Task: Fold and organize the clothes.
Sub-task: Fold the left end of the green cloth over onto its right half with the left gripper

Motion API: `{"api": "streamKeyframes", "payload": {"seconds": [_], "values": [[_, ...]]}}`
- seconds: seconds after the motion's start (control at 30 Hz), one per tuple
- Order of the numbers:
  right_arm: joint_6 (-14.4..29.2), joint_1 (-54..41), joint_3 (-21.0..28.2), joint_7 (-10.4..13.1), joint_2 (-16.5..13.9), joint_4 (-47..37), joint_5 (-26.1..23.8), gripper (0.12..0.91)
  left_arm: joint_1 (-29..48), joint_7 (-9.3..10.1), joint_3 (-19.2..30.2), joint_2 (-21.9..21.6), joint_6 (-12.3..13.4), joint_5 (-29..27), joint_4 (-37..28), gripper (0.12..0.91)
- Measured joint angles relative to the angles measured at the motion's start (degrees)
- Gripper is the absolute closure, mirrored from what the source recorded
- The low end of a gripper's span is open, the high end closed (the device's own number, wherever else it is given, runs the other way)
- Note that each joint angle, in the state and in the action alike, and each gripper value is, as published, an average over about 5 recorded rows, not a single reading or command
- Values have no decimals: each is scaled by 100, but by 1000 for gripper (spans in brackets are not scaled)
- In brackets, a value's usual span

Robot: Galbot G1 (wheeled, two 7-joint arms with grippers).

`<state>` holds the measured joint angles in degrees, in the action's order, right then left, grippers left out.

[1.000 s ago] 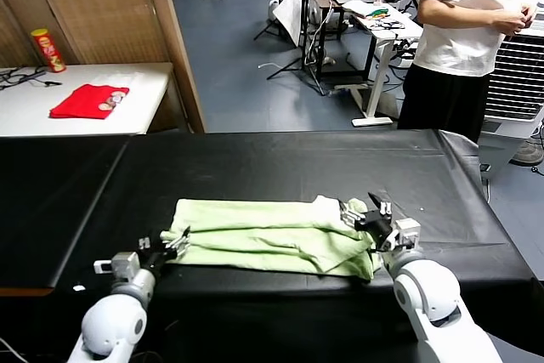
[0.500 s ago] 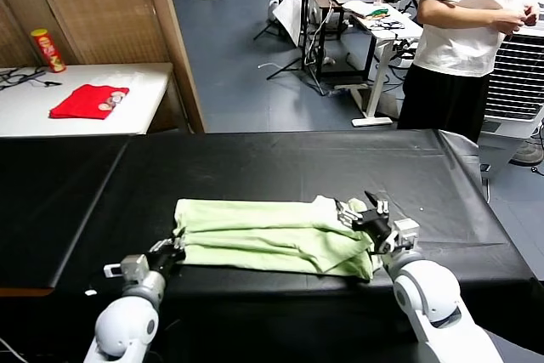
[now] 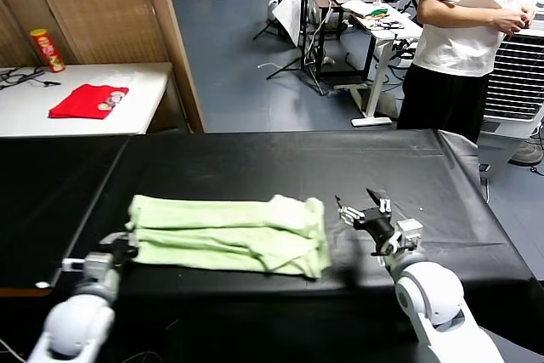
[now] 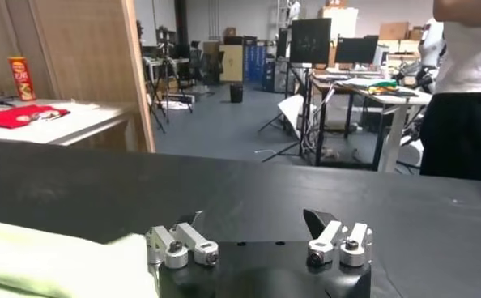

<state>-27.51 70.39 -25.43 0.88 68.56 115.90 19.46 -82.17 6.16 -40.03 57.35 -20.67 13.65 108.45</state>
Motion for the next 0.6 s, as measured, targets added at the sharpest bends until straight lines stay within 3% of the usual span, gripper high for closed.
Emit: {"api": "streamKeyframes", "payload": {"seconds": [0.1,0.23,0.43,0.6], "values": [[20,78,-3,0,55,25,-93,227,-74,39,-106,-257,-71,-43,163,869],[33,191,-68,0,98,71,-209,227,-63,130,48,-172,-307,124,547,869],[35,353,-223,1,137,145,-333,227,116,488,774,482,-765,721,1190,869],[35,463,-319,-1,171,168,-443,227,398,664,1596,1137,-1006,1040,1375,869]]}}
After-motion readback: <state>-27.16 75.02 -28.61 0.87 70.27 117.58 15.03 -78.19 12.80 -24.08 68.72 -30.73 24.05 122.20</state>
